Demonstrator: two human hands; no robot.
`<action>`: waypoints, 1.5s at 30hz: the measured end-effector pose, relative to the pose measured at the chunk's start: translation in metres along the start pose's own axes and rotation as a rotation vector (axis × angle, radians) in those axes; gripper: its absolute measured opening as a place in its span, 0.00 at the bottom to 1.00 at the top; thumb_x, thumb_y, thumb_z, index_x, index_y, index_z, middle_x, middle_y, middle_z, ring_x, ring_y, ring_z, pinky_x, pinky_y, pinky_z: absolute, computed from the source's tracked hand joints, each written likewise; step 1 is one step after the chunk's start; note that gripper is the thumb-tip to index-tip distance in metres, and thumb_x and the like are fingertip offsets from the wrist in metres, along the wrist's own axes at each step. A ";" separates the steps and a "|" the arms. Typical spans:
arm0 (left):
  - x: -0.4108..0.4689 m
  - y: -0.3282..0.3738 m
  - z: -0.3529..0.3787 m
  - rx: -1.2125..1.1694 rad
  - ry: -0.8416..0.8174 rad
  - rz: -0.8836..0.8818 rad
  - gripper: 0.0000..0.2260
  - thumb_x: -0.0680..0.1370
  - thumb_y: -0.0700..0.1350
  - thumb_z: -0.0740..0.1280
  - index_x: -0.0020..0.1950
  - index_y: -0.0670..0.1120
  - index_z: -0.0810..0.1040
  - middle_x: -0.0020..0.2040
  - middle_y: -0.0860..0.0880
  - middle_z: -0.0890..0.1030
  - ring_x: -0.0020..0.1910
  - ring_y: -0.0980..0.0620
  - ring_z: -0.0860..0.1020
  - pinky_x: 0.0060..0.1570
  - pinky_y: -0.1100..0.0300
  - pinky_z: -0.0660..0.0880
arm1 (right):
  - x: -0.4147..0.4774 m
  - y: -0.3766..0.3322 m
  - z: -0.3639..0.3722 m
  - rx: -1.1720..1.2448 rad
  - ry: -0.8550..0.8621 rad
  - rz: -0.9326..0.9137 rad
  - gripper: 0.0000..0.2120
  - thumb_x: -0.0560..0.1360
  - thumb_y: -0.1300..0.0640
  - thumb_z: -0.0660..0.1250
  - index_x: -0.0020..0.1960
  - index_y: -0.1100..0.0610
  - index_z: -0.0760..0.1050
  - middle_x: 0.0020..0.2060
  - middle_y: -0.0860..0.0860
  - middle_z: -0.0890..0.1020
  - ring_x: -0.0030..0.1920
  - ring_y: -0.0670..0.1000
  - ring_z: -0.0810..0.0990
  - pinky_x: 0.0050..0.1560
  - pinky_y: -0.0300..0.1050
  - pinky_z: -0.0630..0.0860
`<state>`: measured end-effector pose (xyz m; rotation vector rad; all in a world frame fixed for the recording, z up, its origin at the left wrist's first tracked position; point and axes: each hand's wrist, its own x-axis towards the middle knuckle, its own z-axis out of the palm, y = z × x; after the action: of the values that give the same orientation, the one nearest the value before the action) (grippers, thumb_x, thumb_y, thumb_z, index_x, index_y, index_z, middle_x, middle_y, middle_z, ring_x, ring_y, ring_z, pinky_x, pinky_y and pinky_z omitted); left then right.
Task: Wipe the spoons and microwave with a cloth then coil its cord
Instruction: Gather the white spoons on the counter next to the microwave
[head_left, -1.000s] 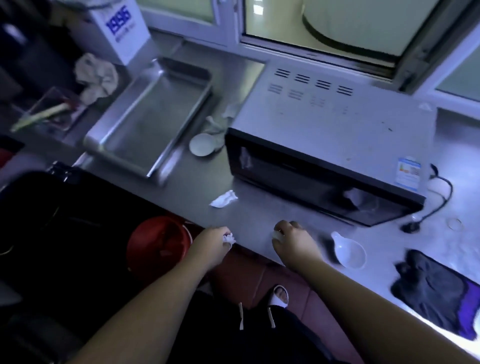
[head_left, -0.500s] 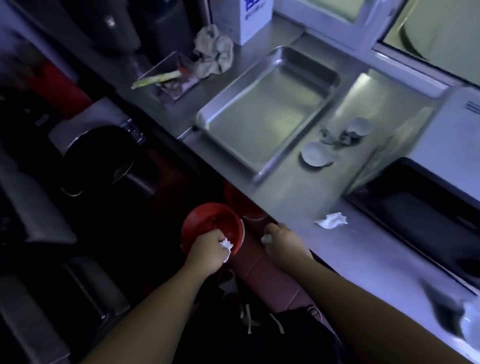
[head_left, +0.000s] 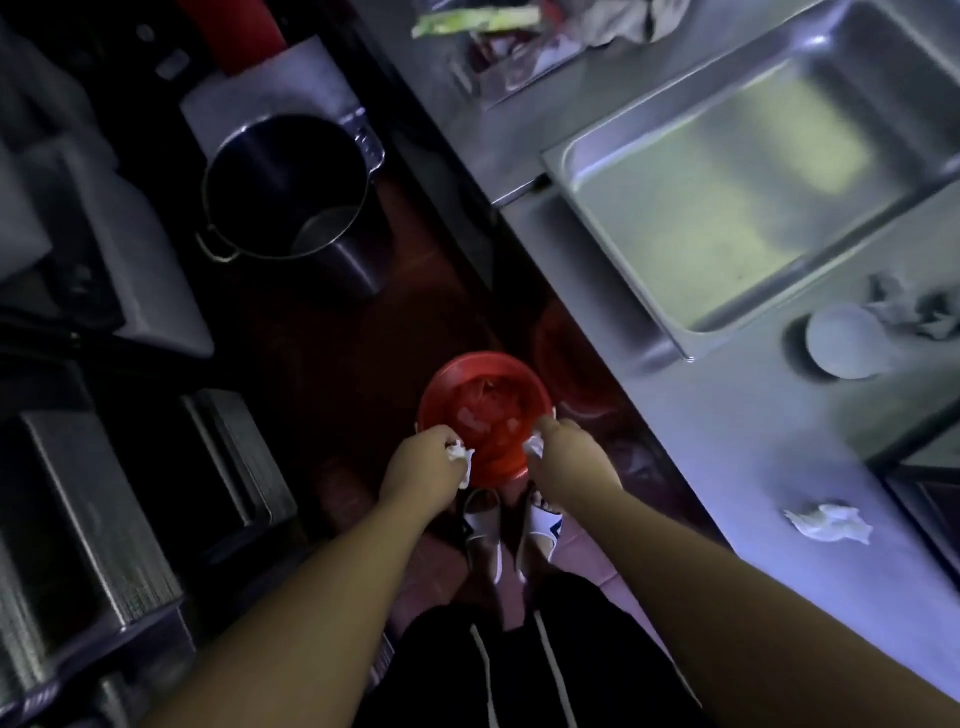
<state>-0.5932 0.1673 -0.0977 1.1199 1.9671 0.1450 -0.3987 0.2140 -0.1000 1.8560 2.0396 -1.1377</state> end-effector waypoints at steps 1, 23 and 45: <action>0.008 -0.003 0.004 -0.009 0.011 -0.019 0.05 0.76 0.49 0.70 0.48 0.49 0.82 0.44 0.49 0.85 0.45 0.46 0.82 0.43 0.55 0.76 | 0.011 0.001 0.005 0.011 -0.012 0.002 0.08 0.79 0.56 0.62 0.55 0.57 0.74 0.52 0.61 0.78 0.52 0.65 0.79 0.51 0.54 0.77; 0.148 -0.079 0.111 -0.127 0.018 -0.216 0.15 0.77 0.51 0.72 0.62 0.50 0.79 0.56 0.49 0.82 0.53 0.47 0.82 0.47 0.58 0.75 | 0.151 0.054 0.113 -0.019 -0.149 0.174 0.25 0.74 0.57 0.68 0.70 0.57 0.70 0.65 0.60 0.77 0.65 0.63 0.76 0.61 0.50 0.73; 0.022 0.010 -0.008 0.208 -0.068 0.044 0.19 0.77 0.50 0.69 0.68 0.54 0.76 0.65 0.50 0.76 0.61 0.45 0.79 0.58 0.49 0.78 | 0.007 -0.026 -0.015 -0.032 -0.045 0.224 0.22 0.74 0.51 0.59 0.67 0.55 0.69 0.69 0.57 0.73 0.67 0.63 0.71 0.63 0.58 0.72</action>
<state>-0.5973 0.1918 -0.1010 1.2850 1.9300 -0.0751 -0.4181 0.2299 -0.0824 1.9656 1.7615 -1.0704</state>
